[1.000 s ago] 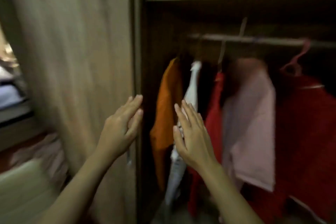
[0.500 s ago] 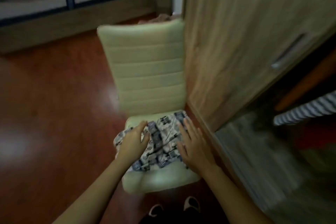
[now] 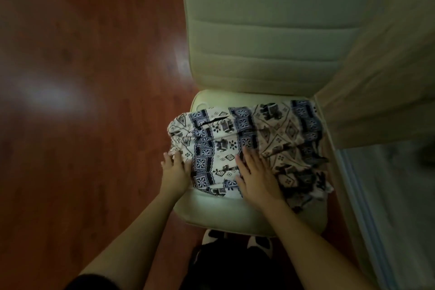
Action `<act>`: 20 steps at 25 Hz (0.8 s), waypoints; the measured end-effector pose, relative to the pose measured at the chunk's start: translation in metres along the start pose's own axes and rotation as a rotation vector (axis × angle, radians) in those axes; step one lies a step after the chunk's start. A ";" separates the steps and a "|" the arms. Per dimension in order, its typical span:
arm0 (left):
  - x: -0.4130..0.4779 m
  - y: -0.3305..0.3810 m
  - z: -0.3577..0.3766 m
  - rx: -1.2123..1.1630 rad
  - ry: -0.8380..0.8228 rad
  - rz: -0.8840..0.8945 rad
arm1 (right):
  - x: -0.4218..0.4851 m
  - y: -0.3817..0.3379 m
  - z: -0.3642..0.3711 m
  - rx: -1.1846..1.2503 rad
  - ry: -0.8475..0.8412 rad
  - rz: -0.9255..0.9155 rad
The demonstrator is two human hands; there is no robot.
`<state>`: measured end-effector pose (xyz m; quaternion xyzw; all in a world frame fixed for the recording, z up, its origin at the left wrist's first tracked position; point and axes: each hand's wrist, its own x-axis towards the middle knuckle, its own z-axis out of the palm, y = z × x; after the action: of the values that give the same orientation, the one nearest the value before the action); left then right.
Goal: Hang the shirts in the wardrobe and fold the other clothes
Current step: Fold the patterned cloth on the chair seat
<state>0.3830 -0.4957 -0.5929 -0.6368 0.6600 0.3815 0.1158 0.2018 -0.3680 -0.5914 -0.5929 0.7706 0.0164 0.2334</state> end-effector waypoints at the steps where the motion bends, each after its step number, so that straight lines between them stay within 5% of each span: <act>1: 0.008 -0.007 0.003 -0.015 -0.037 0.014 | 0.005 -0.001 0.011 -0.006 -0.039 -0.012; 4: 0.015 -0.018 -0.004 -0.130 -0.040 0.062 | 0.007 -0.007 0.027 -0.022 -0.044 0.021; 7: 0.012 -0.023 -0.019 -0.592 -0.004 -0.244 | 0.007 -0.013 0.017 0.036 -0.082 0.035; 9: 0.012 -0.023 -0.026 -0.575 0.057 -0.313 | 0.018 -0.022 -0.002 0.122 0.025 0.031; 14: 0.007 -0.007 -0.051 -0.245 0.218 0.238 | 0.085 -0.047 -0.055 0.580 0.198 0.060; 17: 0.001 0.002 -0.072 -0.110 0.113 0.610 | 0.117 -0.055 -0.089 0.628 -0.026 -0.104; 20: 0.003 0.004 -0.084 -0.069 0.099 0.760 | 0.130 -0.044 -0.108 0.493 -0.284 -0.128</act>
<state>0.4067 -0.5528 -0.5356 -0.3680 0.8405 0.3881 -0.0870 0.1810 -0.5312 -0.5329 -0.5575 0.6718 -0.1034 0.4766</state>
